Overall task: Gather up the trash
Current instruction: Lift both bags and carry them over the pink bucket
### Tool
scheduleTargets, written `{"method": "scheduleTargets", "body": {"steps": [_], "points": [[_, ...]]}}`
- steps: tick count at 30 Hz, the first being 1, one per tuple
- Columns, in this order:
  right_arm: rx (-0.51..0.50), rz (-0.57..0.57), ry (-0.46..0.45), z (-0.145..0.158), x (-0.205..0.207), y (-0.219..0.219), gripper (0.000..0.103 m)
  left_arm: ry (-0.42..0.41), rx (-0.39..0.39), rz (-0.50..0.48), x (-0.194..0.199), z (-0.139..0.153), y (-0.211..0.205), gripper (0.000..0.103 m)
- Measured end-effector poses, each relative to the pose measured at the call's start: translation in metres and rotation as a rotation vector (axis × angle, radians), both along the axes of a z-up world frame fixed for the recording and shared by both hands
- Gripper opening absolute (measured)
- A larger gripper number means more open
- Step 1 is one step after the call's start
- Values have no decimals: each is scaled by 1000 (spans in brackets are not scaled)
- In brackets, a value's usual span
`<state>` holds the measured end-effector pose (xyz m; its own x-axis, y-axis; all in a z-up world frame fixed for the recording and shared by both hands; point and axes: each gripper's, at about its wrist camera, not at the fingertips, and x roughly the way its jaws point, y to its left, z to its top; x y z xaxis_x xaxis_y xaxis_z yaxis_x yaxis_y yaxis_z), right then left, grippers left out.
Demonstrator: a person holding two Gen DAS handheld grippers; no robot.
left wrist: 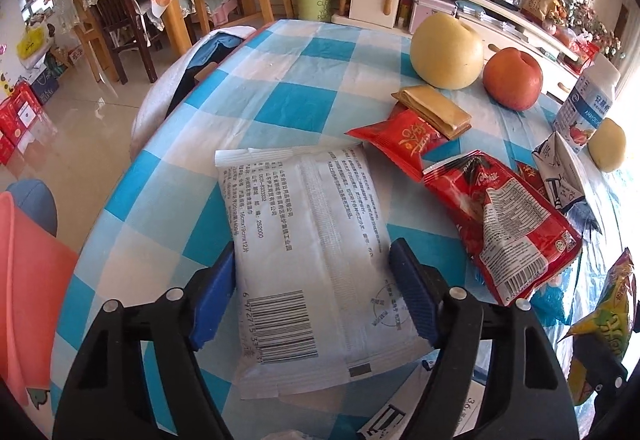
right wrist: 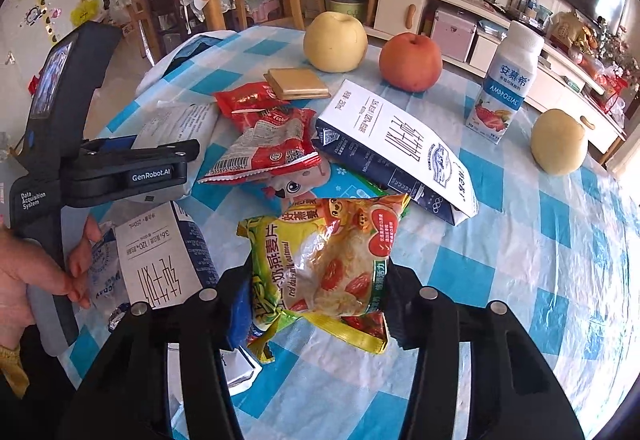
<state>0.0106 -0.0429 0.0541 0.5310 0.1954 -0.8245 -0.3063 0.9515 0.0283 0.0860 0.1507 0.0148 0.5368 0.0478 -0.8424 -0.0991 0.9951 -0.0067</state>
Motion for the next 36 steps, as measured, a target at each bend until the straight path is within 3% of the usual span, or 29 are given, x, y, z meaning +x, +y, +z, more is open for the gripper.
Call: {"method": "scheduleTargets", "body": {"steps": [3, 5, 7, 14, 16, 20, 23, 25, 27, 30, 36], "points": [[17, -1, -22, 9, -4, 1, 53, -13, -46, -13, -5, 2, -2, 68], [28, -4, -39, 16, -8, 2, 53, -37, -82, -14, -9, 5, -1, 54], [43, -8, -51, 23, -11, 2, 53, -28, -121, -19, -10, 5, 1, 51], [68, -12, -79, 39, -21, 3, 53, -21, -138, -29, -15, 10, 2, 56], [79, -7, -83, 42, -21, 3, 53, -46, -104, -49, -18, 17, -5, 81], [81, 2, -75, 41, -18, 2, 53, -40, 36, -102, -16, 14, -29, 94], [82, 0, -59, 37, -15, -1, 54, 40, 107, -89, -6, -4, -38, 95], [86, 1, -46, 34, -12, -4, 54, 62, 65, -70, -3, -10, -35, 95], [82, 3, -39, 31, -10, -7, 54, 50, 24, -52, -3, -9, -32, 83], [91, 1, -30, 29, -8, -9, 54, 33, 10, -49, -5, -8, -30, 78], [135, -9, -46, 38, -13, -13, 54, -8, -97, -23, -19, 4, -14, 76]]}}
